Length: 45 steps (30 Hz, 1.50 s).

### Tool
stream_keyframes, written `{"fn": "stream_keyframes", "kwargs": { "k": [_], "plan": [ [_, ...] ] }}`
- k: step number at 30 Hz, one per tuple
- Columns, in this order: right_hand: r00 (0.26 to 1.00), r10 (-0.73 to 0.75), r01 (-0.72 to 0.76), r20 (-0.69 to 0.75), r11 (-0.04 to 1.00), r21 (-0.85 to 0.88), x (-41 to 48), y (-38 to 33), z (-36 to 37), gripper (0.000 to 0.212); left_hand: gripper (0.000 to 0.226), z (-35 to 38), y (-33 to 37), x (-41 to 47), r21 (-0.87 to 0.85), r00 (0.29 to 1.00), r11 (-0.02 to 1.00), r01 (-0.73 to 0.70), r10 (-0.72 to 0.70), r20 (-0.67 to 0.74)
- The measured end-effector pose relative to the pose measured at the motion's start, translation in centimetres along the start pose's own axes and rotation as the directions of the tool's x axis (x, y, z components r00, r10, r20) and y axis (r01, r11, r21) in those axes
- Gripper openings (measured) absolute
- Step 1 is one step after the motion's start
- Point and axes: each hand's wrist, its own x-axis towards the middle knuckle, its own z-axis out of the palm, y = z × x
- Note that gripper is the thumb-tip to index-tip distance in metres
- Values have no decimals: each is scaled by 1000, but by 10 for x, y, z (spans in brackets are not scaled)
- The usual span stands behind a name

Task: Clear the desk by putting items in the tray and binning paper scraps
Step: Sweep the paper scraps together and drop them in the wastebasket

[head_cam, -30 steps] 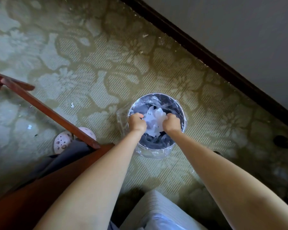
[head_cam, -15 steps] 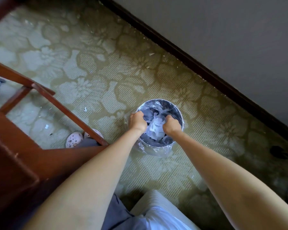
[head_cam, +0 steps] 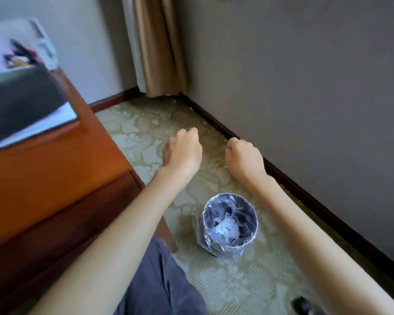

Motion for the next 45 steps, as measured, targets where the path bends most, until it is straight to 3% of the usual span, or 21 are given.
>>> {"fn": "stream_keyframes", "kwargs": {
  "k": [5,9,16,20,24,28,30,32,34,37,39,41,45],
  "plan": [
    [966,-210,238,-152,952,190,-22,-106,-53,26,29,-97,-50,-40,-5,971,997,78,-77,-228],
    [890,-407,451,-206,852,267,-47,-194,-48,24,31,-141,-114,-83,84,908,965,248,-202,-367],
    [710,-703,677,-34,669,306,-94,-320,20,29,47,-157,-245,-150,59,724,757,651,-596,-347],
    [623,-778,744,80,621,244,-105,-370,48,53,56,-156,-301,-175,51,604,621,782,-736,-307],
    [638,-765,757,92,645,109,-95,-402,66,66,63,-159,-335,-185,29,522,537,843,-804,-285],
    [730,-670,674,134,738,21,-77,-419,78,69,67,-164,-361,-191,-35,426,444,895,-876,-225],
    [751,-619,632,232,775,23,-73,-422,80,61,66,-164,-367,-190,-24,426,437,899,-885,-188],
    [727,-617,634,302,772,50,-76,-424,79,53,63,-163,-369,-186,4,480,488,873,-856,-191],
    [695,-659,661,286,743,105,-82,-423,78,44,59,-161,-368,-181,-1,570,583,812,-795,-206],
    [683,-715,700,150,699,144,-89,-417,73,41,57,-158,-361,-177,-32,681,717,696,-674,-285],
    [701,-712,701,39,698,147,-88,-412,69,45,57,-156,-356,-177,-24,663,728,685,-636,-395],
    [719,-694,683,36,715,149,-84,-409,68,55,58,-155,-356,-177,-18,611,699,715,-636,-470],
    [717,-664,664,210,743,83,-77,-413,73,67,73,-156,-363,-174,7,573,608,794,-744,-344]
  ]
}}
